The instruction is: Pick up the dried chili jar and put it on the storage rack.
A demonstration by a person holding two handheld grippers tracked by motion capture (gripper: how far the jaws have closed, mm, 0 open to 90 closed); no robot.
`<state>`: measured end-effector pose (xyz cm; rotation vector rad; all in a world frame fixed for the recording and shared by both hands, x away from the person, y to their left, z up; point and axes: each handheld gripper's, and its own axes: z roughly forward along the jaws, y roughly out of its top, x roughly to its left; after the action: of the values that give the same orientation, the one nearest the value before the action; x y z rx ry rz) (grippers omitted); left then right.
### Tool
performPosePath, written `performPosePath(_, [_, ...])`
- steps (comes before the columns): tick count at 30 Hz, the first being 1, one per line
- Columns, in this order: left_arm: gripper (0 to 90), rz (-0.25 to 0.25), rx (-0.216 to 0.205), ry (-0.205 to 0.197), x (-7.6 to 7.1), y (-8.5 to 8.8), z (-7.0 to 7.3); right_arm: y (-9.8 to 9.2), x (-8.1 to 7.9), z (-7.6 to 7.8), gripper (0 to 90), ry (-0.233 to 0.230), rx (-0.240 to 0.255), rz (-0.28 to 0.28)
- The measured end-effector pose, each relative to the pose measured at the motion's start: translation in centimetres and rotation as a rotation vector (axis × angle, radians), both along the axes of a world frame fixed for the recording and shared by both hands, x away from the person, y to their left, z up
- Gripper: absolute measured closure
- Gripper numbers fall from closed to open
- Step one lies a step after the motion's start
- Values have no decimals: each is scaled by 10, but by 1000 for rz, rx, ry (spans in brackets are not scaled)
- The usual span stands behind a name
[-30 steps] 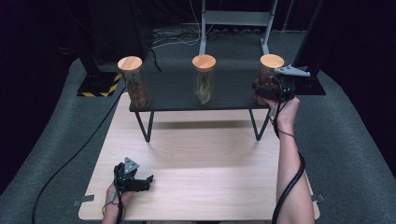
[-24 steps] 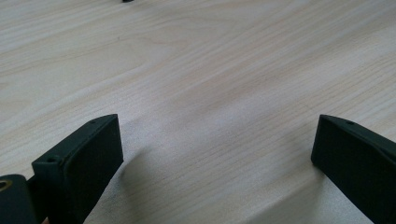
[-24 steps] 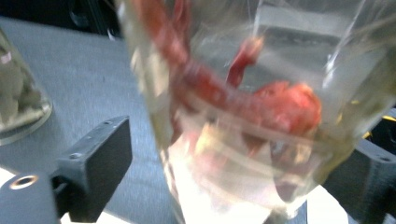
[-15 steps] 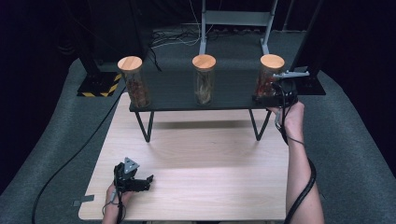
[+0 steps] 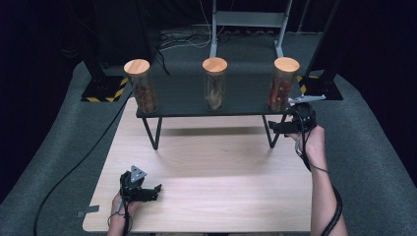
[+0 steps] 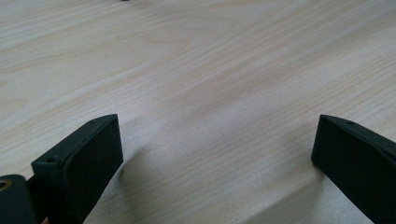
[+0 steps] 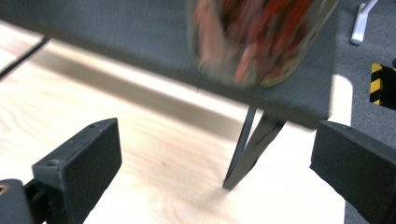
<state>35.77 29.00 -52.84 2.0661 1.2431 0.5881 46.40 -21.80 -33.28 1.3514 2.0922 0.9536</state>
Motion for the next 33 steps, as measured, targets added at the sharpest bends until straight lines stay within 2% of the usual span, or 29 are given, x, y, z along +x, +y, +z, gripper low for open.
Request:
performPosePath(10, [13,0,2,-2,0,0,0,11,-14,-38,0,69,-33,56])
performPosePath(16, [13,0,0,0,0,0,0,15,-29,-62,0,101,-12,75])
performPosePath(24, [13,3,-1,-2,0,-1,0,20,-55,-87,0,126,-29,117])
performPosePath(28, [14,2,-2,-2,0,-1,0,21,-69,-106,0,136,-34,124])
performPosePath(33, [15,2,1,-4,0,-1,0,22,-86,-137,0,149,-31,128])
